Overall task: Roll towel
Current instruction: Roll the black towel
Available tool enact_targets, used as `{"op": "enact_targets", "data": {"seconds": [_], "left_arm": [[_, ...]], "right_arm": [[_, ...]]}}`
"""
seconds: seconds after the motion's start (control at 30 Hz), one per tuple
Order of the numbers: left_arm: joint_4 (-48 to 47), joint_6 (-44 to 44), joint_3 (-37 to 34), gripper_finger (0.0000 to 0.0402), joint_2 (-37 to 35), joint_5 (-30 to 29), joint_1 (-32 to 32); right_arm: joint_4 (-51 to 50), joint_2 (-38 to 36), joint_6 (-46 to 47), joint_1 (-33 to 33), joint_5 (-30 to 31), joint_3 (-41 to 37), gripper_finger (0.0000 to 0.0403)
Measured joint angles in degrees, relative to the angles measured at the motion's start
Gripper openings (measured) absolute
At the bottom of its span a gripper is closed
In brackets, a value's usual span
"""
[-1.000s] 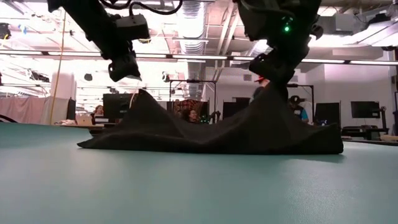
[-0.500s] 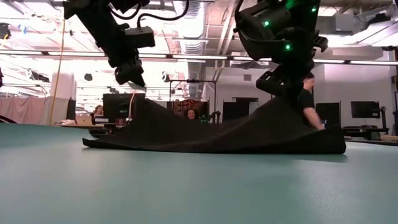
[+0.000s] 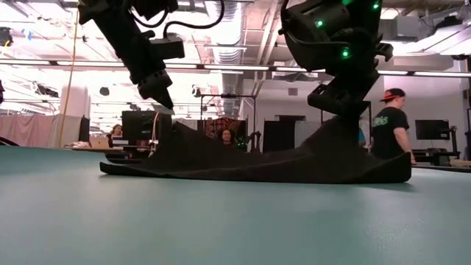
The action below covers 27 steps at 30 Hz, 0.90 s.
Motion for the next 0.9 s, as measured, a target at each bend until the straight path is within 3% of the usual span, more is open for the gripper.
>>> {"op": "enact_targets", "data": {"seconds": [0.2,0.3,0.37,0.47,0.53,0.6,0.7,0.9], "left_arm": [[-1.6,1.38,0.0,0.0,0.0,-4.54,0.32],[-2.11,-0.3,0.0,0.0,0.0,-0.27,0.3],[-2.23,1.29,0.0,0.0,0.0,2.83,0.18],[-3.3,6.24,0.0,0.0,0.0,-3.74,0.48],[-3.19,6.89,0.02,0.0,0.0,-8.08,2.17],[-3.57,5.59,0.04,0.0,0.0,-5.21,4.08],[-4.48,4.74,0.04,0.0,0.02,4.74,6.51],[-3.79,5.6,0.04,0.0,0.02,8.62,10.2]], "right_arm": [[-0.02,0.0,-0.44,-1.44,-1.7,0.0,0.0156],[-0.03,0.0,-2.97,-1.03,-1.48,0.0,0.0172],[-0.02,-0.33,-3.74,1.0,1.99,0.0,0.0174],[0.08,-1.73,-4.43,5.3,9.19,0.0,0.0172],[0.01,-3.02,-4.68,7.9,9.94,0.0,0.0169],[0.38,-4.21,-4.74,10.62,8.54,0.0,0.0166],[1.66,-5.26,-6.05,16.49,6.34,0.0,0.0165],[2.6,-5.43,-0.45,27.48,5.02,0.0,0.0165]]}}
